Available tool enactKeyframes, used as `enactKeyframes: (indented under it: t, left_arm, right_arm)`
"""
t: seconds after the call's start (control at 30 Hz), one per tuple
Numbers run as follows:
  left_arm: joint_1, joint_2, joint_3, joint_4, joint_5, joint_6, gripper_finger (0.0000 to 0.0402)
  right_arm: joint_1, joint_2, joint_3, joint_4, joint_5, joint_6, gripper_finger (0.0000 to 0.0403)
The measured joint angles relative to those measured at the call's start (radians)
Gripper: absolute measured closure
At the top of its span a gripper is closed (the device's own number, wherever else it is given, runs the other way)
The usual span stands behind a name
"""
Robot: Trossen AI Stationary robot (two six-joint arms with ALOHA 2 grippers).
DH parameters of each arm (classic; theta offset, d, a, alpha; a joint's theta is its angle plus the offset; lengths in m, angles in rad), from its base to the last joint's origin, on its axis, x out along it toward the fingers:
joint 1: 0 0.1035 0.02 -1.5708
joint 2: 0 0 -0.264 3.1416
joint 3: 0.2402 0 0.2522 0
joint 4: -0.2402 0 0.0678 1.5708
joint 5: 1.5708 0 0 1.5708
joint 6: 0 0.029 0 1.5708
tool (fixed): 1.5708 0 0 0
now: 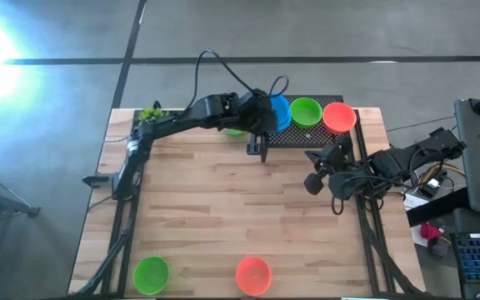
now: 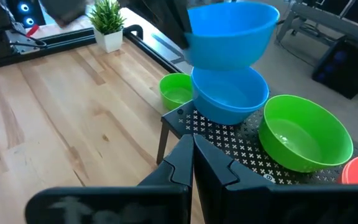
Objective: Pick & Place Mini bowls
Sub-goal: Stack the blue bowl on the blue bowl on the shelf
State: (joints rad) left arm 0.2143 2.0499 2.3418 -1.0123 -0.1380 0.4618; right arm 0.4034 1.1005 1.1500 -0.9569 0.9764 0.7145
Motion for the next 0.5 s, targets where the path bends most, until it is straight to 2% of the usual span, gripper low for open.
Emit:
enactKeyframes:
  t: [0.5]
  left_arm:
    - [0.037, 0.046, -0.013, 0.052, 0.016, 0.008, 0.0402]
  right_arm:
    - [0.000, -0.002, 0.002, -0.002, -0.005, -0.011, 0.0394]
